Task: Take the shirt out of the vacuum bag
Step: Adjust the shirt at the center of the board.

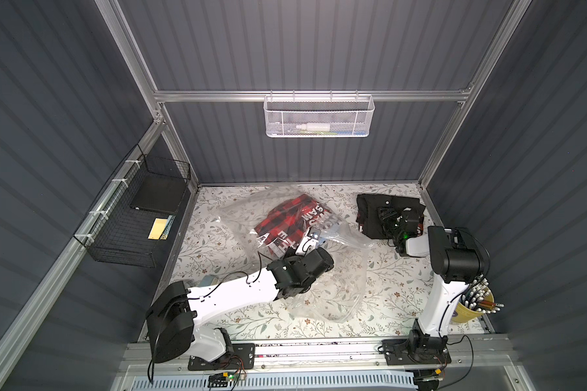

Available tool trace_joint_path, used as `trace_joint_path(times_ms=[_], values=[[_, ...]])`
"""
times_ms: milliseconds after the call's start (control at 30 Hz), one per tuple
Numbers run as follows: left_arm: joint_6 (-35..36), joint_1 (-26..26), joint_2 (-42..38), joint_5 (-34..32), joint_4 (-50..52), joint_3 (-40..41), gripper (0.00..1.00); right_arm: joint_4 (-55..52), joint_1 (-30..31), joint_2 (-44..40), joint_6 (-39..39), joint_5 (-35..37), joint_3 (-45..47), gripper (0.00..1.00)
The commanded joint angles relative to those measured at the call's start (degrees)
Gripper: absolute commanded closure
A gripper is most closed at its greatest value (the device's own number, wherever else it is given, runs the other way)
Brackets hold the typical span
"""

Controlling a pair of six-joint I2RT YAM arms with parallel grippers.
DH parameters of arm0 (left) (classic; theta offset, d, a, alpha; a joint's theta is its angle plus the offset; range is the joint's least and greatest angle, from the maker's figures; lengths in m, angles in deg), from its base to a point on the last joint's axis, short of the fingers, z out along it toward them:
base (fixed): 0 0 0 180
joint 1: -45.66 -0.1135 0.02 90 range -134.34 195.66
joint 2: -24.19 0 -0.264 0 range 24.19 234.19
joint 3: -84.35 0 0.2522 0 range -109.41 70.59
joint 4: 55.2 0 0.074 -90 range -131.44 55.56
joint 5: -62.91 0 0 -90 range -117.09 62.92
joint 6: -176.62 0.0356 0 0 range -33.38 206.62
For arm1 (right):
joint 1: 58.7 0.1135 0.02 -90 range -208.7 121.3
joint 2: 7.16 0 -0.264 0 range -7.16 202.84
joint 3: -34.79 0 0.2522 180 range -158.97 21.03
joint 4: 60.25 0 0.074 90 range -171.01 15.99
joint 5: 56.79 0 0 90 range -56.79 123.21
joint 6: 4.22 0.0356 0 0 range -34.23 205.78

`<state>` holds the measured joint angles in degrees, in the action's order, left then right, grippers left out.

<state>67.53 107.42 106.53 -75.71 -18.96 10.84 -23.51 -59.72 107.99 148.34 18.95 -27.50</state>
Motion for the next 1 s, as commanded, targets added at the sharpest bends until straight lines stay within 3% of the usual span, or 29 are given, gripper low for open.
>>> trace_joint_path(times_ms=[0, 200, 333, 433, 567, 700, 767, 867, 967], values=[[-0.6, -0.6, 0.8, 0.2, 0.0, 0.5, 1.00, 1.2, 0.1, 1.8, 0.3, 0.1, 2.4, 0.35], [-0.4, -0.7, 0.3, -0.6, 0.0, 0.0, 1.00, -7.7, 0.1, -9.8, -6.0, 0.3, -0.3, 0.31], [-0.5, -0.7, -0.9, -1.0, -1.3, -0.1, 1.00, -20.6, 1.0, -20.1, -14.6, 7.4, -3.9, 0.27], [-0.2, -0.7, -1.0, -0.9, -2.0, -0.4, 1.00, -24.9, 0.7, -24.2, -15.0, 12.9, -4.6, 0.25], [-0.4, -0.7, 0.0, -0.3, -1.5, -1.0, 1.00, -21.3, -3.8, -23.3, -10.5, 10.6, -1.2, 0.24], [-0.7, -0.7, 0.1, 0.2, -2.1, -0.8, 1.00, -15.5, -7.9, -16.4, -6.8, -2.1, -1.2, 0.26], [-0.9, -0.7, 0.0, 0.8, -2.6, -0.8, 1.00, -15.5, -7.8, -14.9, -7.5, -3.8, -1.8, 0.26], [-1.0, -0.7, 0.3, 1.1, -3.7, -1.2, 1.00, -15.6, -5.4, -17.4, -10.3, -1.9, -0.5, 0.28], [-1.4, -0.7, 1.1, 1.2, -5.6, -1.3, 1.00, -23.0, -0.2, -23.3, -17.5, 7.0, -1.2, 0.27]])
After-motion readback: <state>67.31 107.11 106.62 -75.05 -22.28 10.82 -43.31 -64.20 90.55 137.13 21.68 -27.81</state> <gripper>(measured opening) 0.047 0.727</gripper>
